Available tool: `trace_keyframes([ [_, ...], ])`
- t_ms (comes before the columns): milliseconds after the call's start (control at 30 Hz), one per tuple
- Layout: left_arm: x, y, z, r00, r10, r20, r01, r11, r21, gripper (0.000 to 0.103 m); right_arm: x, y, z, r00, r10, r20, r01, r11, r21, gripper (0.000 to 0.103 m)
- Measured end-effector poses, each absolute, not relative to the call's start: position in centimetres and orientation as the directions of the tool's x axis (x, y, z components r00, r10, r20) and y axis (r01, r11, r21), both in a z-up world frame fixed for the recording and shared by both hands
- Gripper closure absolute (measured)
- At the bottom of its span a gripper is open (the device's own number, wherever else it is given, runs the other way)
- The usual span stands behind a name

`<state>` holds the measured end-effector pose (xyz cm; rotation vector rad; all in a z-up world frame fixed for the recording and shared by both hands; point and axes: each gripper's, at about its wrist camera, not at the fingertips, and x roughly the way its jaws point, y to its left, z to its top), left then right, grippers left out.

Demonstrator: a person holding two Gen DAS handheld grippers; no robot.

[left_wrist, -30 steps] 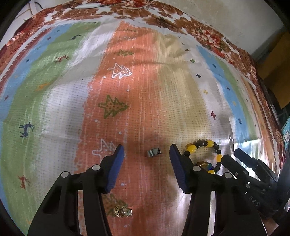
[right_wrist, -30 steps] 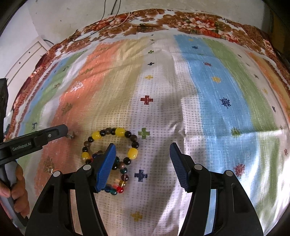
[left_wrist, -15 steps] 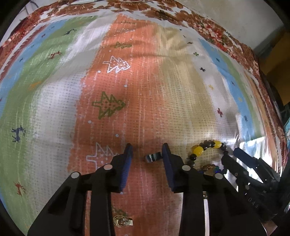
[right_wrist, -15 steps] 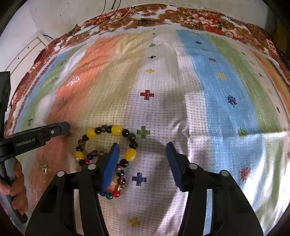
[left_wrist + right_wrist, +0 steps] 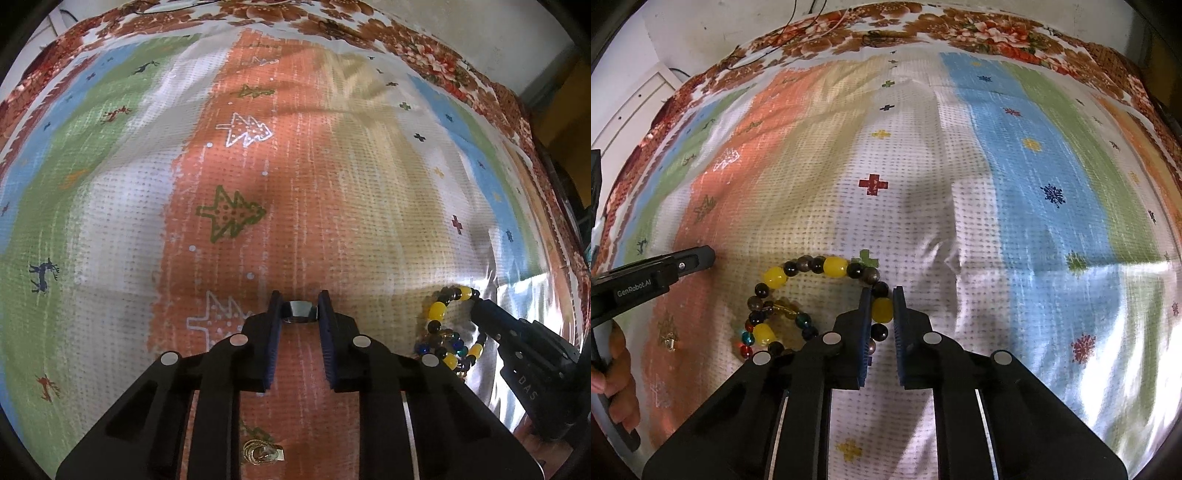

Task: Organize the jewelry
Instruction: 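Grasp the small silver ring with the left tool while the right tool grasps the yellow-black bracelet, then lift the ring and bracelet and carry both over the silver tin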

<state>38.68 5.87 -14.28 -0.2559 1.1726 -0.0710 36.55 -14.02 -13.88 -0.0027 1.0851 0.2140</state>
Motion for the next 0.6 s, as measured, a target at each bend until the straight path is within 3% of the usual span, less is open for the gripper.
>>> trace_keyframes([
  [600,38.0,6.3,-13.4,0.406,-0.179,-0.896,-0.081,0.97,-0.23,0.084,35.6,-13.2,-11.8,0.486,0.176,-0.856,-0.229,0.971,0.069,0.091],
])
